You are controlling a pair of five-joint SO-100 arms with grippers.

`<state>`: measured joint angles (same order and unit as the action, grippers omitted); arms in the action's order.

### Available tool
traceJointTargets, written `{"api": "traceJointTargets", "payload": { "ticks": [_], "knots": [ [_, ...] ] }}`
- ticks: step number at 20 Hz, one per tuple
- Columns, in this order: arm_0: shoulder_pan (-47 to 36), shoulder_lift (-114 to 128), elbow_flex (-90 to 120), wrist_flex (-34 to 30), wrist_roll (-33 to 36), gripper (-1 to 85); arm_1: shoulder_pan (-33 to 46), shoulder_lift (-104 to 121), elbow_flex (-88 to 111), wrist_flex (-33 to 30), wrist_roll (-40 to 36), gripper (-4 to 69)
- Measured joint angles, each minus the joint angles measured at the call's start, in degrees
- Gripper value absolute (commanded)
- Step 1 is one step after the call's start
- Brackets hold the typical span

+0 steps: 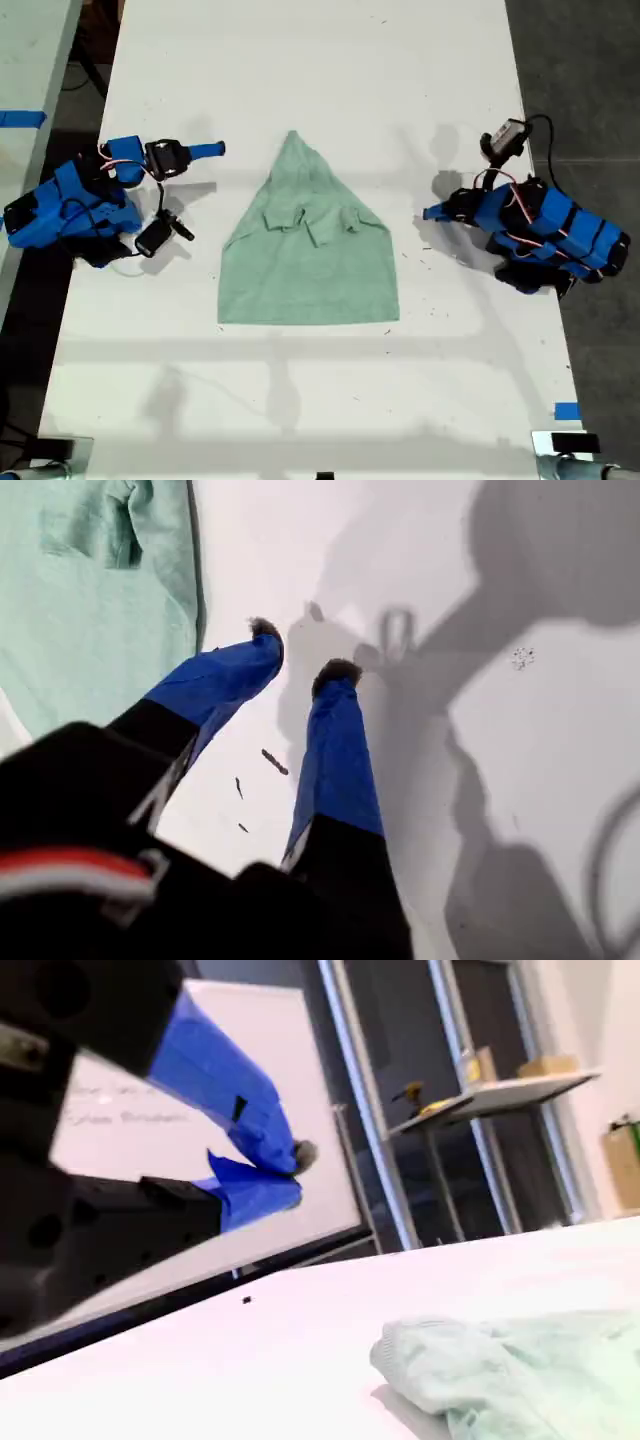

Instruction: Fold t shirt

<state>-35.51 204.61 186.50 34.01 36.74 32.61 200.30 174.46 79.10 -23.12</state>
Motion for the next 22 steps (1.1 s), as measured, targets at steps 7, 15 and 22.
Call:
{"api": "traceJointTargets", "payload": {
  "ticks": [7,15,22],
  "knots": [
    [-6.4,0.9,0.0,7.3,-7.2,-0.3,-0.1,0.0,0.0,0.0,0.0,2.2],
    [-11.1,0.9,0.0,11.8,-12.0,1.2,-2.6,0.0,0.0,0.0,0.0,2.1],
    [-12.5,0.9,0.0,12.7,-13.7,1.5,-2.6,0.0,0.0,0.0,3.0,2.1]
  ]
}}
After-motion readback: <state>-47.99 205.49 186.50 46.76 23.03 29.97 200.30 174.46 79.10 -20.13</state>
